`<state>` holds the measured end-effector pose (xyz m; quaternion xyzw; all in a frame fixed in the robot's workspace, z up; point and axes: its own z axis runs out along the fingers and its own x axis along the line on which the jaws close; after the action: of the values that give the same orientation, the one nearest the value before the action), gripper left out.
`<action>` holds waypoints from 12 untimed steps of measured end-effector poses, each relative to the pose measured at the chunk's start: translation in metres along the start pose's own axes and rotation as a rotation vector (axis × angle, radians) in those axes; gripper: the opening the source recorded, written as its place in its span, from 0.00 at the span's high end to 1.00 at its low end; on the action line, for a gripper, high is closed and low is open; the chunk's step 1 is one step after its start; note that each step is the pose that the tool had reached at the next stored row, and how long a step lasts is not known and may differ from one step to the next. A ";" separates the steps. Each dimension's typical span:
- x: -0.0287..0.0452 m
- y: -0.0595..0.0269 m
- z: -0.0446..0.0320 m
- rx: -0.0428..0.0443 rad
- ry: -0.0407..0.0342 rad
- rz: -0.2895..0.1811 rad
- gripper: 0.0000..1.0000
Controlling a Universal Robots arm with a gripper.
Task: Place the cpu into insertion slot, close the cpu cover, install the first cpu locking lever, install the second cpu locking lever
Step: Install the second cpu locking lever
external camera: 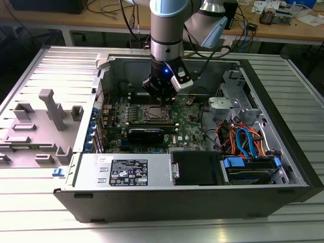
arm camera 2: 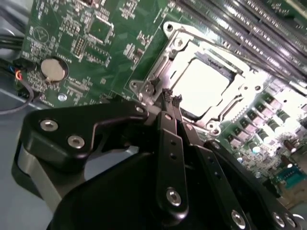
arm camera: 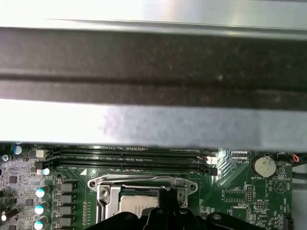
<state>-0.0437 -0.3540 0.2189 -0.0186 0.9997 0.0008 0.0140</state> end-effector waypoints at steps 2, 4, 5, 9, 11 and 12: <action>0.0001 -0.0032 0.0000 0.0000 0.0000 0.000 0.89; 0.0002 -0.0052 -0.0004 0.0000 0.0000 0.000 0.89; 0.0002 -0.0057 -0.0017 0.0002 0.0001 0.000 0.89; -0.0001 -0.0063 -0.0121 0.0001 0.0000 0.000 0.89; -0.0002 -0.0071 -0.0143 -0.0001 -0.0001 0.000 0.89; -0.0001 -0.0081 -0.0144 -0.0001 0.0000 0.000 0.89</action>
<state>-0.0437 -0.3621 0.2333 -0.0186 0.9997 0.0009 0.0140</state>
